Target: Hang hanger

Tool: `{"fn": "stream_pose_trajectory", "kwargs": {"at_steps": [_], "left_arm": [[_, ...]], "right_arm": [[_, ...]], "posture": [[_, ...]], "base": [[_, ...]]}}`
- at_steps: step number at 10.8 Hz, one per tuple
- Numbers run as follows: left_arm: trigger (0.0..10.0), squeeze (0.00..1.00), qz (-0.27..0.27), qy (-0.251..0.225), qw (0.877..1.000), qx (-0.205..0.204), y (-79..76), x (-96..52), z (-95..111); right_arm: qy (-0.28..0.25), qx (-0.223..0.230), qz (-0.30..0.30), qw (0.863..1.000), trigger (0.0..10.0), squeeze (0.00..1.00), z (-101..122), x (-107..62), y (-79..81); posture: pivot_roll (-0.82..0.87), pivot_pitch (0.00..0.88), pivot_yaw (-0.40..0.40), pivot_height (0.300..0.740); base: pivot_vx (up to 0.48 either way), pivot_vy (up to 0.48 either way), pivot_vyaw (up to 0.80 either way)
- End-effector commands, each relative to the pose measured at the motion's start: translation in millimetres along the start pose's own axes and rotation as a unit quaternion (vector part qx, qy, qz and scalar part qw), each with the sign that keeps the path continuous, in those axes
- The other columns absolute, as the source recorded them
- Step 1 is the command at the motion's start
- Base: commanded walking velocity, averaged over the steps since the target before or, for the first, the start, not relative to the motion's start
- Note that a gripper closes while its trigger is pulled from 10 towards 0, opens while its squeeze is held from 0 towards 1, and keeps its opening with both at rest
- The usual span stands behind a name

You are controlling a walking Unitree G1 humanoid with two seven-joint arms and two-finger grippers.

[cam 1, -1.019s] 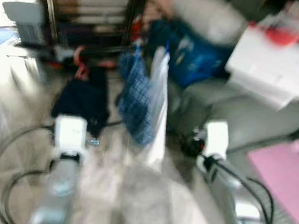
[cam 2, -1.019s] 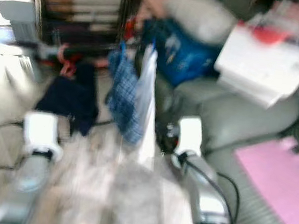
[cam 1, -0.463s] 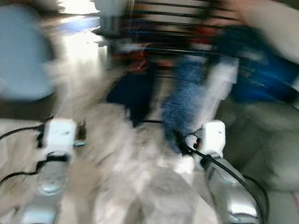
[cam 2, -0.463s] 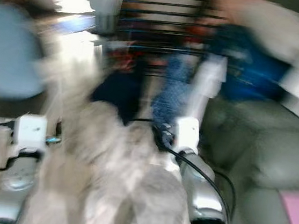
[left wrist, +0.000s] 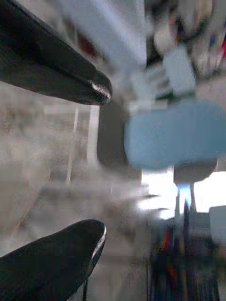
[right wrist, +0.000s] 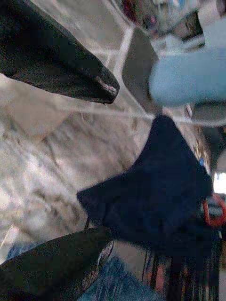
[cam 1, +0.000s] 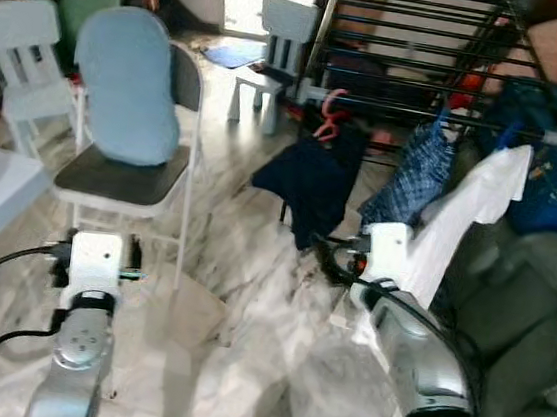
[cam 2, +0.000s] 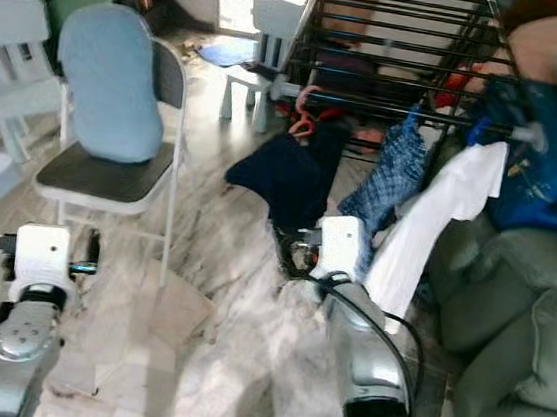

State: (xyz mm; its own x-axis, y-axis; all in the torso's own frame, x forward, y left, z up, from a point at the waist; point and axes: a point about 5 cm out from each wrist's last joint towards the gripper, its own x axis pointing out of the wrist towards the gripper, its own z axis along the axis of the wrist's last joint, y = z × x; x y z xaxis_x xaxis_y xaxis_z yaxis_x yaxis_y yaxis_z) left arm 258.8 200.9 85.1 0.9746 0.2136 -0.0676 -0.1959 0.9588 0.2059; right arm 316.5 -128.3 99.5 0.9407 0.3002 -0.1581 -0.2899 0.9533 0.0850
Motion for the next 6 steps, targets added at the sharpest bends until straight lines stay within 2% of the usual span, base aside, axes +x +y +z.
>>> {"fn": "stream_pose_trajectory", "kwargs": {"at_steps": [1,3,4,5,6], "left_arm": [[10.0,0.00,-0.037,0.001,0.999,-0.015,-9.3,2.0,0.7],[10.0,0.00,-0.059,-0.009,0.998,-0.026,-16.0,7.8,5.8],[10.0,0.00,-0.080,-0.010,0.996,-0.034,-21.9,13.6,9.2],[10.0,0.00,-0.109,-0.005,0.993,-0.047,-27.7,13.4,10.4],[10.0,0.00,-0.118,-0.004,0.992,-0.043,-29.2,11.9,9.4]], "right_arm": [[-0.005,-0.005,-0.051,0.999,10.0,0.00,1.3,-1.9,-16.2],[-0.001,-0.004,-0.119,0.993,10.0,0.00,-1.0,-9.4,-36.0],[0.002,-0.003,-0.142,0.990,10.0,0.00,-6.5,-19.8,-43.4],[0.005,-0.004,-0.148,0.989,10.0,0.00,-9.8,-26.5,-44.4],[0.005,-0.004,-0.152,0.988,10.0,0.00,-10.7,-29.8,-44.3]], "posture": [[0.00,0.000,-0.011,0.740],[-0.02,0.000,0.010,0.740],[-0.06,0.000,0.037,0.740],[-0.07,0.000,0.048,0.740],[-0.09,0.000,0.051,0.740]], "base": [[0.000,0.000,0.00],[0.000,0.000,0.00],[0.000,0.000,0.00],[0.000,0.000,0.00],[0.000,0.000,0.00]]}}
